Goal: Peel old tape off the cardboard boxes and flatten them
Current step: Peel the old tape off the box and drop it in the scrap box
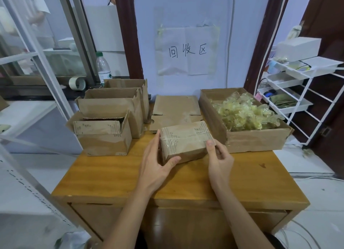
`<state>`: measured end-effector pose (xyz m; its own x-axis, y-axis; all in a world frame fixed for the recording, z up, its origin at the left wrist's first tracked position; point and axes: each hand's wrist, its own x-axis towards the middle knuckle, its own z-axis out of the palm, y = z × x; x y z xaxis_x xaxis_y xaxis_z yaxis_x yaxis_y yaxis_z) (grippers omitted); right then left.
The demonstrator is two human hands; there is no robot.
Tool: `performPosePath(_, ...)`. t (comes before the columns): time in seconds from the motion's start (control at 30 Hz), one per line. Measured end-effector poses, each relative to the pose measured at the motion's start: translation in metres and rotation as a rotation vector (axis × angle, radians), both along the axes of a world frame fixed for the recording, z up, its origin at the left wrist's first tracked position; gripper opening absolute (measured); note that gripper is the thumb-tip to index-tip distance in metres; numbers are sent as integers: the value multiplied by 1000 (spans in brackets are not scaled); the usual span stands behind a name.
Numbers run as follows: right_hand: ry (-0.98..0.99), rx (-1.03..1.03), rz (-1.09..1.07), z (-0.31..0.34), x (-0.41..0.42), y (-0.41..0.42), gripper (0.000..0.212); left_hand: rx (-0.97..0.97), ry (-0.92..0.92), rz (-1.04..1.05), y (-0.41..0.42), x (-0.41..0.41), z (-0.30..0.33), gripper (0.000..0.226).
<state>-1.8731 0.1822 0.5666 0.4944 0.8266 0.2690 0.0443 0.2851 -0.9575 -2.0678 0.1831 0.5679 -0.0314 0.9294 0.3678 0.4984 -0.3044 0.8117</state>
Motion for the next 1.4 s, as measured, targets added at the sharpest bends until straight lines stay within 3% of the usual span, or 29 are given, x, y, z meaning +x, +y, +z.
performPosePath(0.1, -212, 48, -132, -5, -2, 0, 38, -7, 1, -23, -1, 1, 1, 102)
performPosePath(0.23, -559, 297, -261, 4, -4, -2, 24, -21, 14, -36, -1, 1, 0, 106)
performPosePath(0.37, -755, 409, -66, 32, -25, -5, 23, -39, 44, -62, 0, 2, 0, 108)
performPosePath(0.5, -772, 182, 122, 50, -59, -15, 38, -25, 34, -75, 2, 0, -3, 84)
performPosePath(0.6, -820, 95, 88, 49, -74, -17, 48, -10, 34, -73, 0, -1, -3, 77)
performPosePath(0.83, -927, 41, 20, 44, -82, -12, 47, -23, 3, -79, 4, -1, -5, 71)
performPosePath(1.4, -815, 188, -132, 28, -84, -3, 10, -42, -23, -64, 4, -1, -2, 87)
